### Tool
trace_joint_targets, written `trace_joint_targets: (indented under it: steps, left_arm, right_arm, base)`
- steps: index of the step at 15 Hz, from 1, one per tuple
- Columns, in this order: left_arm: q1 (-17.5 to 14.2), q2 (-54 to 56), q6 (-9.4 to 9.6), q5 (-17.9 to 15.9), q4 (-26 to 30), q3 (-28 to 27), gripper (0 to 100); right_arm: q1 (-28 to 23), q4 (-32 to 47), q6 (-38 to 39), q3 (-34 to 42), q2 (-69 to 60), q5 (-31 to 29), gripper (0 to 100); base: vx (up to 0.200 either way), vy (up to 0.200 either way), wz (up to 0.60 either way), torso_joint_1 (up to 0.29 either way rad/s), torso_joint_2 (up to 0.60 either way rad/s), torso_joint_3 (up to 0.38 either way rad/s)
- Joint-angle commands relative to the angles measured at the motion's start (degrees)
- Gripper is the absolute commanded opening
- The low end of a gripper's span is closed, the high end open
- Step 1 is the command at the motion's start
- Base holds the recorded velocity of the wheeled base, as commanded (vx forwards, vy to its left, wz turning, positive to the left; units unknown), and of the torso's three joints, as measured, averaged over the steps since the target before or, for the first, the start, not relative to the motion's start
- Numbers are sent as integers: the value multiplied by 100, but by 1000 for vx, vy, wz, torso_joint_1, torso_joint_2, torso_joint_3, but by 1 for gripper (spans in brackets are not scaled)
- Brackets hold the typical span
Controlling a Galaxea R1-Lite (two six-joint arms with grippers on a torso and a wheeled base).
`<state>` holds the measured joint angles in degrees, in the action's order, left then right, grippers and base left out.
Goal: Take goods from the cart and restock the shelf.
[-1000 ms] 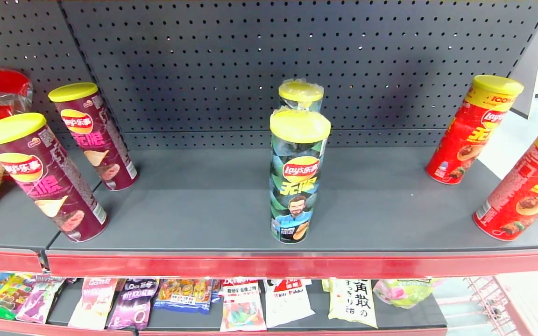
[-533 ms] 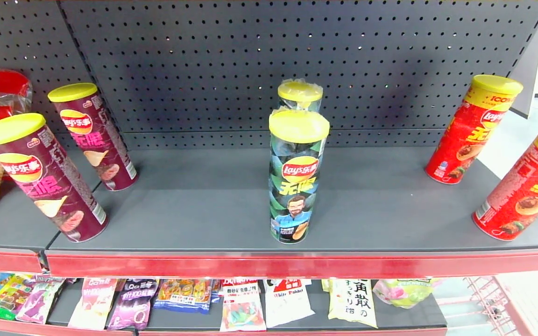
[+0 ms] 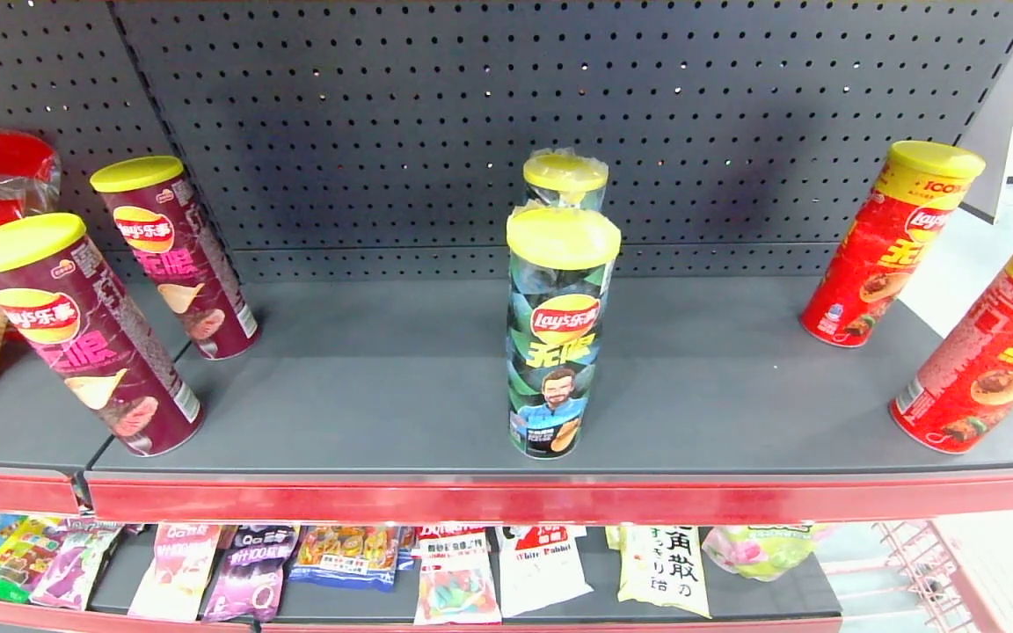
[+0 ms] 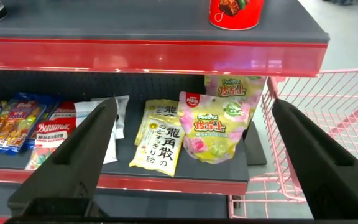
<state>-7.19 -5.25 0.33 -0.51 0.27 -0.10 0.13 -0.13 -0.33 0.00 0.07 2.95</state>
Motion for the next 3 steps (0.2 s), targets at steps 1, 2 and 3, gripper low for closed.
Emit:
trace_joint_targets:
  steps: [1, 2, 3]
  left_arm:
    - [-1, -11, 2, -2, 0, 1, 100]
    - [-1, -11, 2, -2, 0, 1, 100]
    - [-1, -11, 2, -2, 0, 1, 100]
  right_arm:
    - [4, 5, 15, 0, 1, -5, 100]
    - [4, 5, 24, 0, 1, -58, 100]
    - [4, 5, 15, 0, 1, -58, 100]
  base:
    - [0, 0, 0, 0, 0, 0]
    - [0, 0, 0, 0, 0, 0]
    - [0, 0, 0, 0, 0, 0]
